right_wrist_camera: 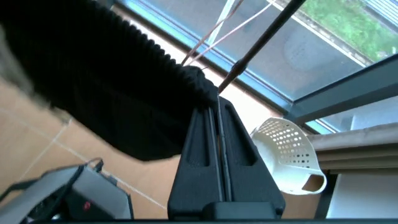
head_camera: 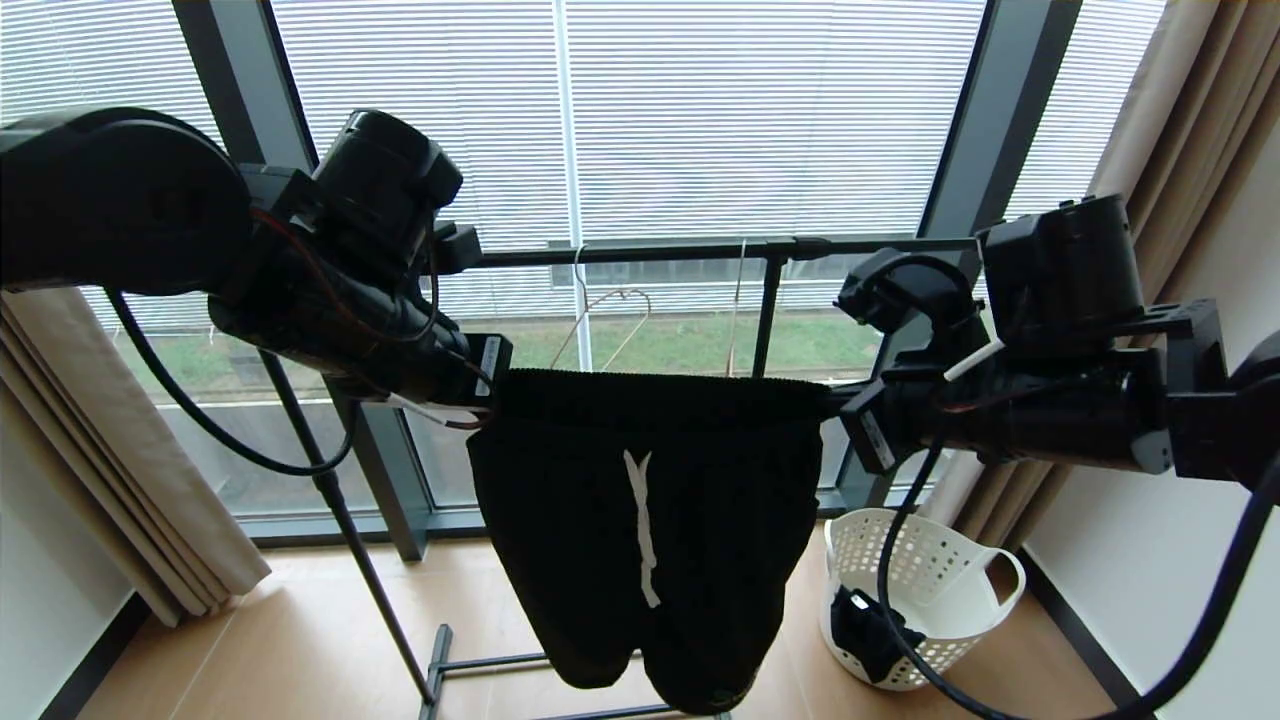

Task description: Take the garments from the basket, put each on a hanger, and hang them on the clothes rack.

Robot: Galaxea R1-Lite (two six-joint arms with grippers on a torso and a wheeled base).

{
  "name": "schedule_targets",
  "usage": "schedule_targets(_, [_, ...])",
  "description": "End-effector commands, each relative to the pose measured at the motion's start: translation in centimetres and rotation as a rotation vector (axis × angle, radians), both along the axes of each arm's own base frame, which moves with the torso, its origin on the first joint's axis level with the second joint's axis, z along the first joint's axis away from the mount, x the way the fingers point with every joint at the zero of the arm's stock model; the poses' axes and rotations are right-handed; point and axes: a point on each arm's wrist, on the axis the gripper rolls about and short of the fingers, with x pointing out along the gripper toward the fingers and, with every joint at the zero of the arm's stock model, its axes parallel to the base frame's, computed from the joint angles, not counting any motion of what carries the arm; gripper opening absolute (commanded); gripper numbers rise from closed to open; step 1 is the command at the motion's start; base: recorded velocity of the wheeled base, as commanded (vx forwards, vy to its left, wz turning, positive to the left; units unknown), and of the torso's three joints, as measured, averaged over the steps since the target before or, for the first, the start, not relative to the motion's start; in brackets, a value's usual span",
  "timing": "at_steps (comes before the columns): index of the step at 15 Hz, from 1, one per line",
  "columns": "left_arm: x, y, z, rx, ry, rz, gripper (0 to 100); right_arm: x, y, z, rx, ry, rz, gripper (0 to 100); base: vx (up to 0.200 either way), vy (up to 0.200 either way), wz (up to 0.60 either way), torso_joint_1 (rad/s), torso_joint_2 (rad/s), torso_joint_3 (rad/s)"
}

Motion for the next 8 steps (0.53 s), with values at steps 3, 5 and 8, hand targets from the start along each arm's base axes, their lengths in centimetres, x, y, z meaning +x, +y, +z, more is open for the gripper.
schedule_targets(3, [-4.9, 0.2, -1.9, -0.002, -0.011, -0.077, 0, 4.6, 2.9, 0.4, 0.019, -0.006, -0.028, 0, 0.000, 0.000, 0.00, 0.000, 0.00, 0.000])
schedule_targets(5, [-6.3, -0.5, -2.9, -0.008, -0.012, -0.123, 0, 5.3, 4.9, 1.4, 0.046, 0.021, -0.016, 0, 0.000, 0.000, 0.00, 0.000, 0.00, 0.000])
schedule_targets(8, [-7.8, -1.8, -4.7, -0.004, 0.020, -0.178, 0, 6.7, 8.0, 2.3, 0.114, 0.071, -0.024, 0, 0.000, 0.000, 0.00, 0.000, 0.00, 0.000])
